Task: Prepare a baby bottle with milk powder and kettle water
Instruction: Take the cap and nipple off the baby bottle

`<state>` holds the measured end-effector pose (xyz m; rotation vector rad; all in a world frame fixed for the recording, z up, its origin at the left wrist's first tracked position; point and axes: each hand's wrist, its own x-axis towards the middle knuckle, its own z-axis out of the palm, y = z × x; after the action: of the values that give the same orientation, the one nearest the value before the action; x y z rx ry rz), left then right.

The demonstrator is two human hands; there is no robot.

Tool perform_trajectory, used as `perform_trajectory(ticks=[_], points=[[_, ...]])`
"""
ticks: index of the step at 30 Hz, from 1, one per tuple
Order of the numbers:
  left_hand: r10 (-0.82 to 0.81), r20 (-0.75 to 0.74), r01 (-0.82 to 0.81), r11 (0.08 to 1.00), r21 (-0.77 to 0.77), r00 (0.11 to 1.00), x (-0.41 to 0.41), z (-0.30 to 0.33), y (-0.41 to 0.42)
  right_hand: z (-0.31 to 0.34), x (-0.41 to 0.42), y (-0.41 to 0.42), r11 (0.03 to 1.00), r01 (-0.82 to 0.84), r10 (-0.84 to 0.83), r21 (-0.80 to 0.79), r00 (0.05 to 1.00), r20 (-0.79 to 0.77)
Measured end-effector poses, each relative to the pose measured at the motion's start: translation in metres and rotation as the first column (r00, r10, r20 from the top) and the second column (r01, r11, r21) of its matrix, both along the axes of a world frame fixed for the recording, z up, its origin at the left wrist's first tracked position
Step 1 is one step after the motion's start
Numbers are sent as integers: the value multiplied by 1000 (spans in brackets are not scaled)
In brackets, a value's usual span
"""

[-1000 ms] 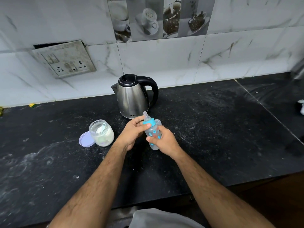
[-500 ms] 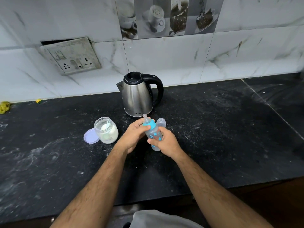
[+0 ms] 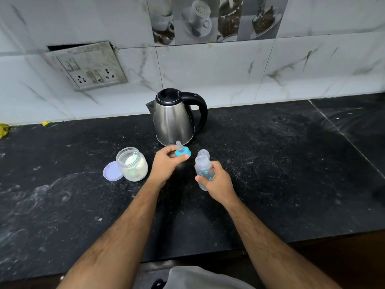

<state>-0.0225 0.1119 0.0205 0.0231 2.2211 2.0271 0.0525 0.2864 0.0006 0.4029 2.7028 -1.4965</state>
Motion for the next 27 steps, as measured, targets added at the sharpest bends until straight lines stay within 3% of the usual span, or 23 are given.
perform_trajectory(ticks=[5, 8, 21, 27], points=[[66, 12, -59, 947, -317, 998, -8, -27, -3, -1, -5, 8, 999, 29, -30, -26, 999, -34], [72, 40, -48, 906, -421, 997, -13, -40, 1, -2, -9, 10, 999, 48, -49, -16, 997, -52], [58, -19, -58, 802, -594, 998, -24, -71, 16, -12, -19, 15, 997, 50, -52, -55, 997, -52], [12, -7, -13, 817, -577, 1000, -21, -66, 9, -9, -18, 10, 998, 13, -15, -65, 999, -33]])
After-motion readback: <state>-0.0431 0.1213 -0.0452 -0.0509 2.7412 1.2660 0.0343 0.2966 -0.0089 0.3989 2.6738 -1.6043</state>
